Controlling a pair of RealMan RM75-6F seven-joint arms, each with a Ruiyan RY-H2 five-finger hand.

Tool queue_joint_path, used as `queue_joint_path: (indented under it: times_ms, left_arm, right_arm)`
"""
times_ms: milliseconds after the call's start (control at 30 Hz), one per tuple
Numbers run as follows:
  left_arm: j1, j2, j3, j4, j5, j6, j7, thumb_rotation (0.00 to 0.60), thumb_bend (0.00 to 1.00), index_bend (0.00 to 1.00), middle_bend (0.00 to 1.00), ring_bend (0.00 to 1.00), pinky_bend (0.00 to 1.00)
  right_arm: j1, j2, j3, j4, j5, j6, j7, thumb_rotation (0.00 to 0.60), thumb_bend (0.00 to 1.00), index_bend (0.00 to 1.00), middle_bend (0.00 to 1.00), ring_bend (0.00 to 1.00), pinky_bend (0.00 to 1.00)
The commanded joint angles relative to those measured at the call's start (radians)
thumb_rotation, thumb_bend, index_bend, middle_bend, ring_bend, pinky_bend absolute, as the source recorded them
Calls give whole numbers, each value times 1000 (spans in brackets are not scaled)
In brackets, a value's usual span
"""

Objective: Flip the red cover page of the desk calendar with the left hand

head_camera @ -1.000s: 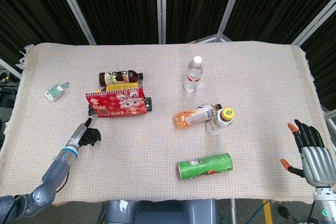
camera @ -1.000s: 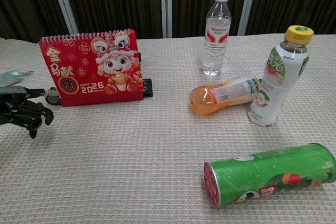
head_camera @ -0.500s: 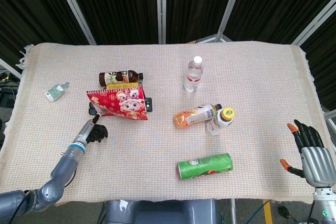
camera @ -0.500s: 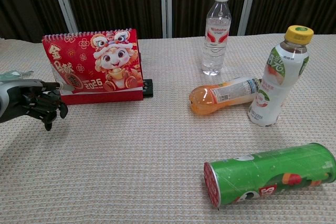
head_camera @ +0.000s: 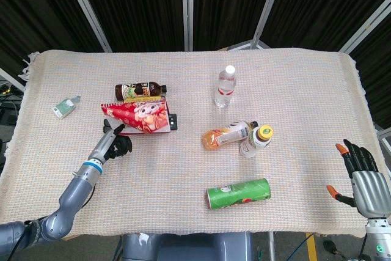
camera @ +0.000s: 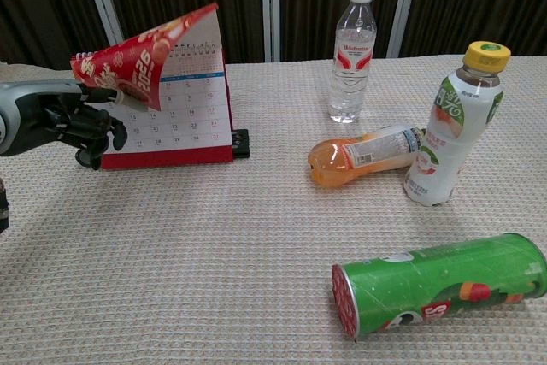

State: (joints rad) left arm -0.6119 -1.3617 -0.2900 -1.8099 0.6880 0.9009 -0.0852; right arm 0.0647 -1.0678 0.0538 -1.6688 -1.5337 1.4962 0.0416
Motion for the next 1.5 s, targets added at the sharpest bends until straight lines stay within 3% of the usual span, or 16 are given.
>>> queue_joint_path:
  times_ms: [33,133,233,300,433,600,800,1000,1200,1333,1500]
  left_arm:
    - [25,20,-1,-45,100,98,32,600,916,0,524,607,502]
    - [34,17,8,-35,195,217,114,600,900,0,310,433,405]
    - [28,10,11,-2,244,297,207,600,867,0,158,302,278]
    - [-2,31,-2,34,245,311,305,600,831,0,92,243,250]
    - [-24,64,-17,34,234,286,343,600,696,0,15,175,224]
    - [-53,84,-6,60,224,250,412,600,506,0,0,76,119]
    - [-109,108,3,87,80,125,481,600,291,0,0,33,68]
    - [-115,121,-1,104,33,82,435,600,248,0,0,19,45]
    - [-66,159,11,60,135,162,389,600,231,0,0,0,0]
    - [38,224,89,-26,257,290,393,600,150,0,0,0,0]
    - [167,226,199,-43,404,462,419,600,91,0,0,0,0]
  right_arm:
    - [-1,1,0,-2,-2,2,0,600,122,27,0,0,0]
    - [-3,2,0,-6,-5,9,4,600,121,27,0,0,0]
    - [-4,4,2,-9,-6,13,10,600,121,27,0,0,0]
    - [-4,6,6,-7,5,10,19,600,121,27,0,0,0]
    - [0,9,12,1,22,-2,31,600,121,27,0,0,0]
    - [3,8,17,12,41,-15,41,600,121,27,0,0,0]
    - [4,5,21,16,49,-19,39,600,121,27,0,0,0]
    - [2,2,21,20,51,-16,36,600,121,27,0,0,0]
    - [1,-1,18,25,52,-18,28,600,121,27,0,0,0]
    - [1,-5,22,40,57,-15,11,600,121,27,0,0,0]
    - [5,-10,24,46,66,-26,-11,600,117,26,0,0,0]
